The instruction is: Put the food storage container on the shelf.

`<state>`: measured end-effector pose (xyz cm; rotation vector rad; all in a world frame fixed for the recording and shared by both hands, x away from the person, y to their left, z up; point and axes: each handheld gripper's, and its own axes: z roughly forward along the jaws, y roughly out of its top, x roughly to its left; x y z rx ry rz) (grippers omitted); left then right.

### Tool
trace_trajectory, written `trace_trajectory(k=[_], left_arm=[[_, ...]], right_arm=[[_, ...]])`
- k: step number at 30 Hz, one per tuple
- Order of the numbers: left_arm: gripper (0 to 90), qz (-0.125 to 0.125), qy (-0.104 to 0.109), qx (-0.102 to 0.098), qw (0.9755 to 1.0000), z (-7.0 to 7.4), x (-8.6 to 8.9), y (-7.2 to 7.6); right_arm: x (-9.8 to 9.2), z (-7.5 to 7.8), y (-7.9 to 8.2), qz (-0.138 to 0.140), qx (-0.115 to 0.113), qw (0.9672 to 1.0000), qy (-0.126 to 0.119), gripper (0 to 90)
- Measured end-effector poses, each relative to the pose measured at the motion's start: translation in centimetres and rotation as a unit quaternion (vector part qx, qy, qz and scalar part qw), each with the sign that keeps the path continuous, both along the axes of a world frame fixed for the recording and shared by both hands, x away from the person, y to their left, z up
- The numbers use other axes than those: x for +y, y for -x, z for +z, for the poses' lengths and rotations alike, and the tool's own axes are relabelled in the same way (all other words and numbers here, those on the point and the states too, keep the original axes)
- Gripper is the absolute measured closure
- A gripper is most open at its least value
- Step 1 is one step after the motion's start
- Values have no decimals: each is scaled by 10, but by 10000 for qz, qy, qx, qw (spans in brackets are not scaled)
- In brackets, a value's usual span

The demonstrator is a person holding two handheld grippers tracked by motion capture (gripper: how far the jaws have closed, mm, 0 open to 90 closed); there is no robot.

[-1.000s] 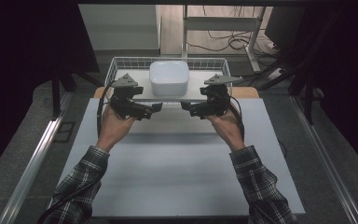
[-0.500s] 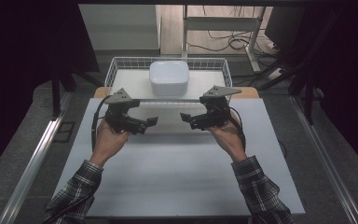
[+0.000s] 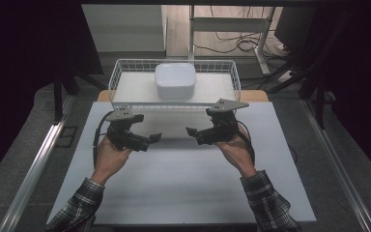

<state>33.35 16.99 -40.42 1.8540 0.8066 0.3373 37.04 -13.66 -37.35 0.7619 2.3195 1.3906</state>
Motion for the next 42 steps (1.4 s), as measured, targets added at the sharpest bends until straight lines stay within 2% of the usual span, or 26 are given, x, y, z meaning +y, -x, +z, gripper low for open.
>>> trace_trajectory(k=[21,25,37,42], left_arm=[[19,-22,0,54,10000,-37,-4,24],[22,-35,25,63,10000,-44,-5,29],[27,-59,-188,132,9997,-59,-13,38],[27,-51,-202,195,9996,-66,-12,45]], right_arm=[[-5,-32,20,136,72,9999,46,0],[-4,-37,23,147,68,9998,137,0],[-9,-54,32,136,192,9994,243,0],[-15,-61,36,94,195,9992,325,0]])
